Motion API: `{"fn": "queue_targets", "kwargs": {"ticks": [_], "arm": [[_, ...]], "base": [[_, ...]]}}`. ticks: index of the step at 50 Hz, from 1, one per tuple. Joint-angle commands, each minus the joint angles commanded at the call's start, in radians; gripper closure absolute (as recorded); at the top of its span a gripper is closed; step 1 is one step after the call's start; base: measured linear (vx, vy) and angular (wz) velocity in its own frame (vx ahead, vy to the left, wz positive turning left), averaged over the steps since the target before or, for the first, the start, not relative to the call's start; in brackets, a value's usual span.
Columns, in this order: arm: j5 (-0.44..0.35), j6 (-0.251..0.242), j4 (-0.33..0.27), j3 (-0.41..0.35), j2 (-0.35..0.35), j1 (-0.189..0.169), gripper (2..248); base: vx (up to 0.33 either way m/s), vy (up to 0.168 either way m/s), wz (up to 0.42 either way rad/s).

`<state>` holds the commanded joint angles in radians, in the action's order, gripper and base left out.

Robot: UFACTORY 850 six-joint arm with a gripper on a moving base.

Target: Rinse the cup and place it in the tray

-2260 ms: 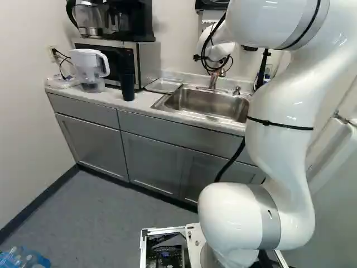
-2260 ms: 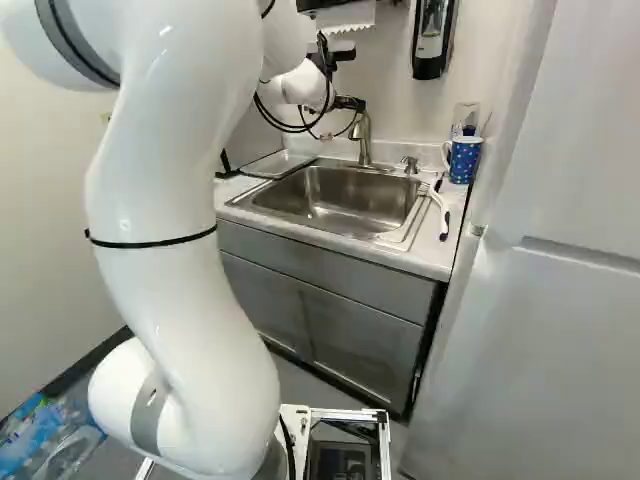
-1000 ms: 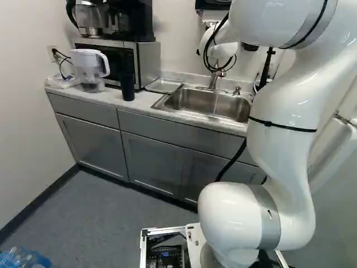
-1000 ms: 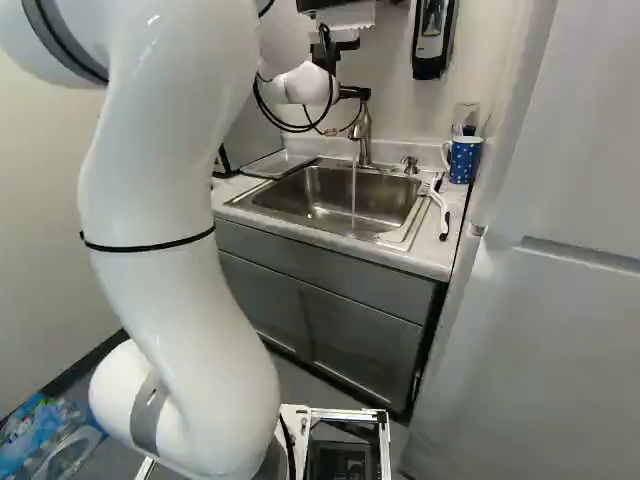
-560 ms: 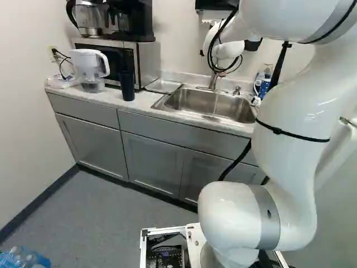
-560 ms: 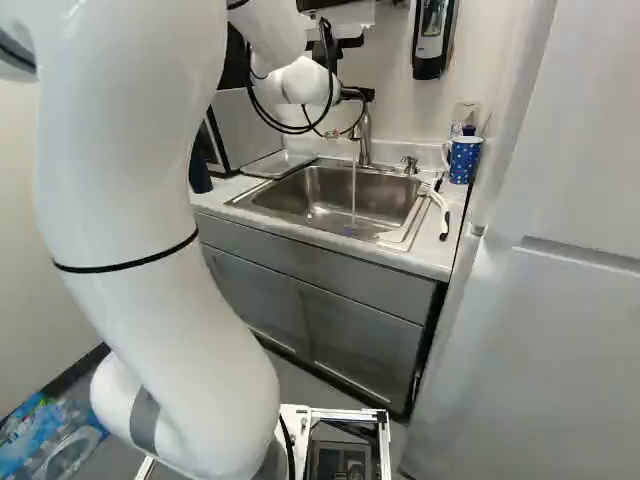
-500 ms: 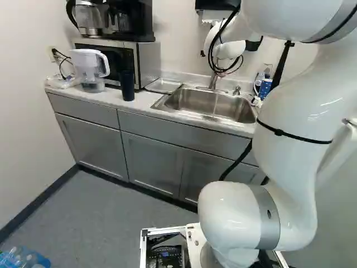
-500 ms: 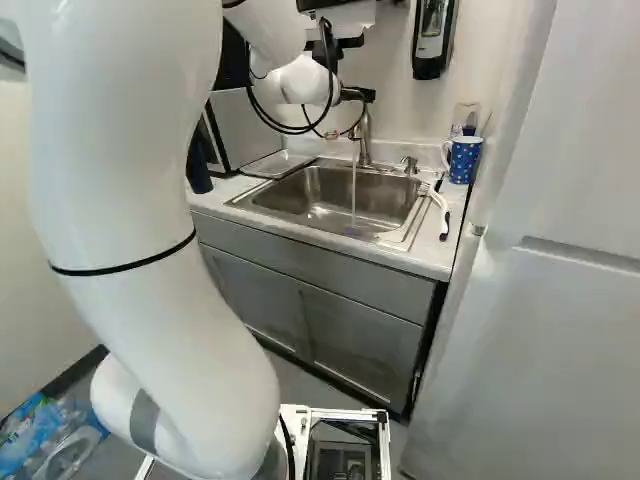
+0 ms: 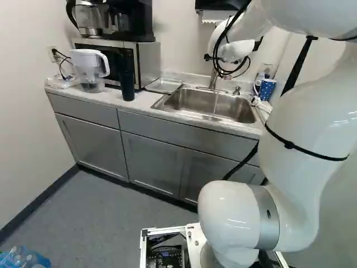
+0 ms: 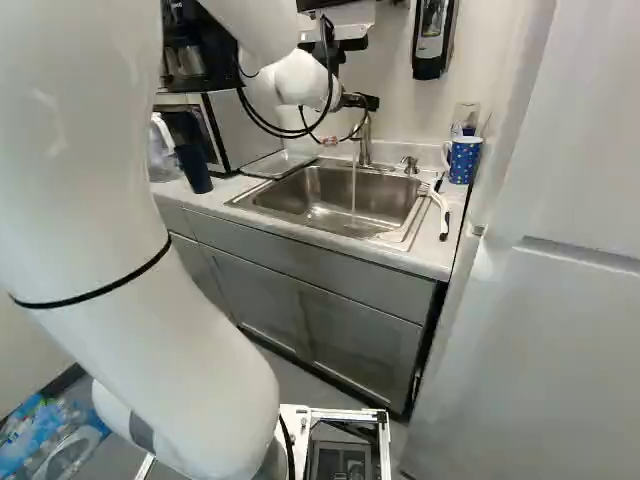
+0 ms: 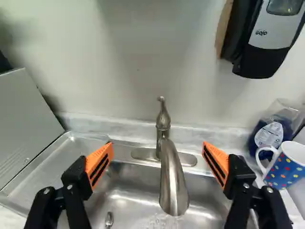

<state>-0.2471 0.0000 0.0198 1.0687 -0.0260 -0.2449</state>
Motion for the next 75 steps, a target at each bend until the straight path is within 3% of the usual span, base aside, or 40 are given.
{"fn": "queue_targets", "kwargs": {"ticks": [37,51,65,75], "arm": [[0.354,0.000,0.000,-0.183,0.189,-0.035,3],[0.501,0.000,0.000,-0.197,0.205,-0.037,3],[0.500,0.000,0.000,-0.198,0.206,-0.035,3],[0.500,0.000,0.000,-0.208,0.217,-0.011,3]], "base": [[0.000,0.000,0.000],[0.000,0.000,0.000],[0.000,0.000,0.000],[0.000,0.000,0.000]]}}
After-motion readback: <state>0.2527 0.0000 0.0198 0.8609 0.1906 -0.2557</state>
